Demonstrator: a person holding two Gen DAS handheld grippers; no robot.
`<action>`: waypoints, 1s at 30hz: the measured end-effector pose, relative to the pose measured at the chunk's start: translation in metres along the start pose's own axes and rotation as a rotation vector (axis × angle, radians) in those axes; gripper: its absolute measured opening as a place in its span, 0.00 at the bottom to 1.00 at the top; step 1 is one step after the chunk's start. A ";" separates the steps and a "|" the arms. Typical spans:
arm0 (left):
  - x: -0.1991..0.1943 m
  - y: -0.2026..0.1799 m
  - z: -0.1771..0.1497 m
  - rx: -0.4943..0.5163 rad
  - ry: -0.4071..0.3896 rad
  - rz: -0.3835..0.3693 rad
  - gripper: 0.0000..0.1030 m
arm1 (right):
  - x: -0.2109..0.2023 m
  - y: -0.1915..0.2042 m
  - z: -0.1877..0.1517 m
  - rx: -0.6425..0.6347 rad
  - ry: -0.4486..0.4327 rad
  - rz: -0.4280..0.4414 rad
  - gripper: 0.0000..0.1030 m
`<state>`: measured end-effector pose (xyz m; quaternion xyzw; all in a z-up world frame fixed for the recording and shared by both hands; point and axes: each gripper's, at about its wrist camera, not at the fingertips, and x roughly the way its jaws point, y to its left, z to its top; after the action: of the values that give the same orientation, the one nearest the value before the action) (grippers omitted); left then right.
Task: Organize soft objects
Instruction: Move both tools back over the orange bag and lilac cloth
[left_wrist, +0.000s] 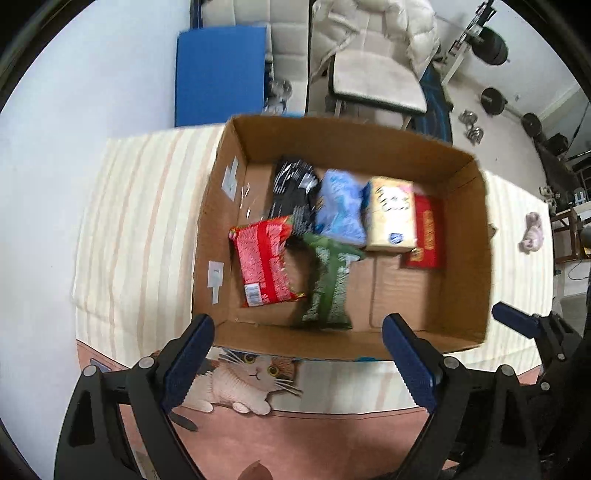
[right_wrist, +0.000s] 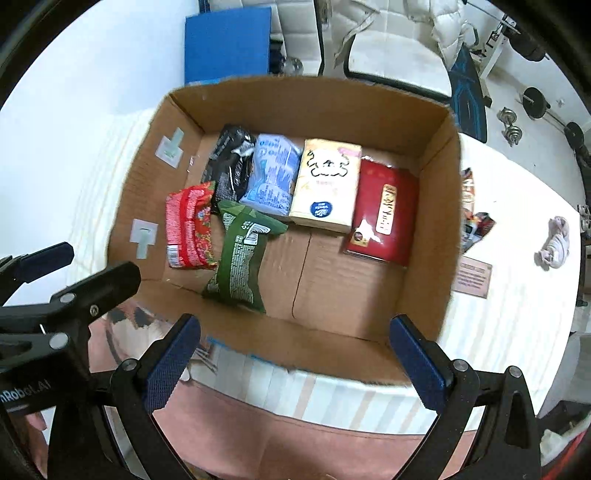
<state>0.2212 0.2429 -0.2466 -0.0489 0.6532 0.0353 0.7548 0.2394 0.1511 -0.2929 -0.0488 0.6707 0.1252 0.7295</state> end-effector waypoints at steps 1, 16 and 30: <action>-0.007 -0.005 0.000 0.006 -0.016 0.002 0.91 | -0.004 -0.002 -0.004 0.003 -0.008 0.006 1.00; -0.015 -0.196 0.072 0.183 -0.037 -0.082 0.91 | -0.096 -0.216 -0.043 0.357 -0.148 0.025 1.00; 0.175 -0.323 0.108 -0.004 0.277 -0.037 0.90 | -0.036 -0.420 -0.035 0.516 -0.041 -0.097 1.00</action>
<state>0.3902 -0.0663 -0.3955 -0.0667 0.7500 0.0155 0.6578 0.3069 -0.2663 -0.3010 0.1092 0.6622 -0.0840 0.7365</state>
